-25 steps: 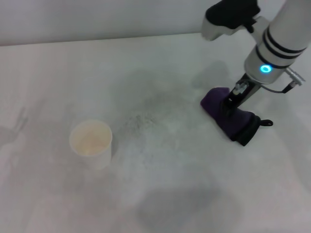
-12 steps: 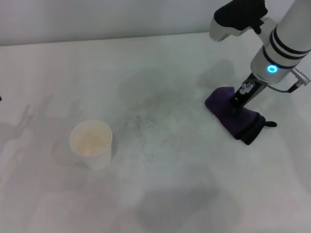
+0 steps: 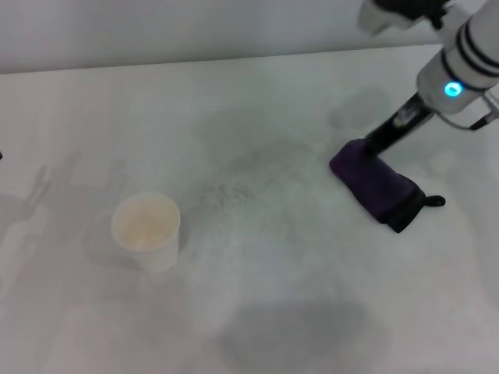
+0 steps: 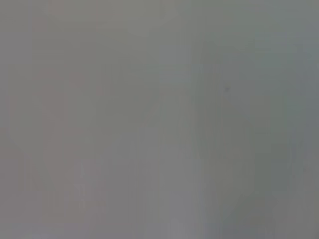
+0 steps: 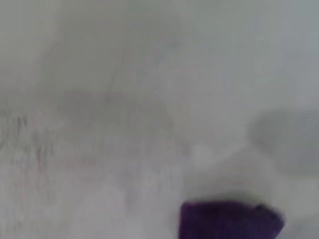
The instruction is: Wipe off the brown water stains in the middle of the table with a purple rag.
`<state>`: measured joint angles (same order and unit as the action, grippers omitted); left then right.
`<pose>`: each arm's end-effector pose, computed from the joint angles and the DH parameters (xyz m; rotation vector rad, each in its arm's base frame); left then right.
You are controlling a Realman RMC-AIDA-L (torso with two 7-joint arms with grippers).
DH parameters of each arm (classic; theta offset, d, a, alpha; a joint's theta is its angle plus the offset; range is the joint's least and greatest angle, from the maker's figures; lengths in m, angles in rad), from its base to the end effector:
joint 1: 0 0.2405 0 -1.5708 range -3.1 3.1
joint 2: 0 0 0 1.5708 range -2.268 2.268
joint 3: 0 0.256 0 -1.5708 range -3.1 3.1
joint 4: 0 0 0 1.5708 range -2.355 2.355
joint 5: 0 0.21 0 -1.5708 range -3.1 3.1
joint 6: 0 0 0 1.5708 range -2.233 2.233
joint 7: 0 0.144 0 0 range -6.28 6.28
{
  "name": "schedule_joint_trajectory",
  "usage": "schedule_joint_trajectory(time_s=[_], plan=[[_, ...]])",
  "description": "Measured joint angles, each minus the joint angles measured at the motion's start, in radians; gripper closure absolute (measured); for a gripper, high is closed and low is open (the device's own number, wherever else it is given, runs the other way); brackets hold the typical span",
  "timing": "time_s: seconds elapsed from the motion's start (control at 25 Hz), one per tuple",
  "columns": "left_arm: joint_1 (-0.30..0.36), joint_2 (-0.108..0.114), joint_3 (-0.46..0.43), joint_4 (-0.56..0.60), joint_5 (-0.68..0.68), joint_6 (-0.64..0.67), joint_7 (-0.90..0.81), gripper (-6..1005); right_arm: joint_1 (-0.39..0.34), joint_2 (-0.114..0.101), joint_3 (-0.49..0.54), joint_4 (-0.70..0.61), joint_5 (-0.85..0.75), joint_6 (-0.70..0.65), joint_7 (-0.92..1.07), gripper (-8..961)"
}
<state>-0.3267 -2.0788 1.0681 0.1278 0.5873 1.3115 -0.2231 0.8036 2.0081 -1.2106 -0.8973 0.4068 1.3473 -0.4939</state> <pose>-0.3505 0.2935 0.0066 -1.7100 -0.3652 -0.6467 0.2279 0.4111 0.0131 -2.3098 1.1864 -0.5372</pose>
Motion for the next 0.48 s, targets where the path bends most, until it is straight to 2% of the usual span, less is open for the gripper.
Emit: schedule_joint_trajectory(time_s=[0.28, 0.36, 0.4, 0.48], plan=[[0.001, 0.0, -0.008, -0.002, -0.011, -0.007, 0.0, 138, -0.065, -0.002, 0.357, -0.035, 0.091, -0.088, -0.27, 579], [0.004, 0.0, -0.01, -0.003, -0.029, -0.007, 0.002, 138, -0.106, -0.006, 0.451, -0.051, 0.16, -0.115, -0.358, 574], [0.005, -0.001, -0.01, -0.003, -0.04, -0.007, 0.003, 138, -0.154, -0.015, 0.527, -0.059, 0.256, -0.154, -0.432, 571], [0.007, -0.002, -0.01, -0.003, -0.063, -0.004, 0.006, 137, -0.182, -0.02, 0.562, -0.058, 0.315, -0.179, -0.473, 565]])
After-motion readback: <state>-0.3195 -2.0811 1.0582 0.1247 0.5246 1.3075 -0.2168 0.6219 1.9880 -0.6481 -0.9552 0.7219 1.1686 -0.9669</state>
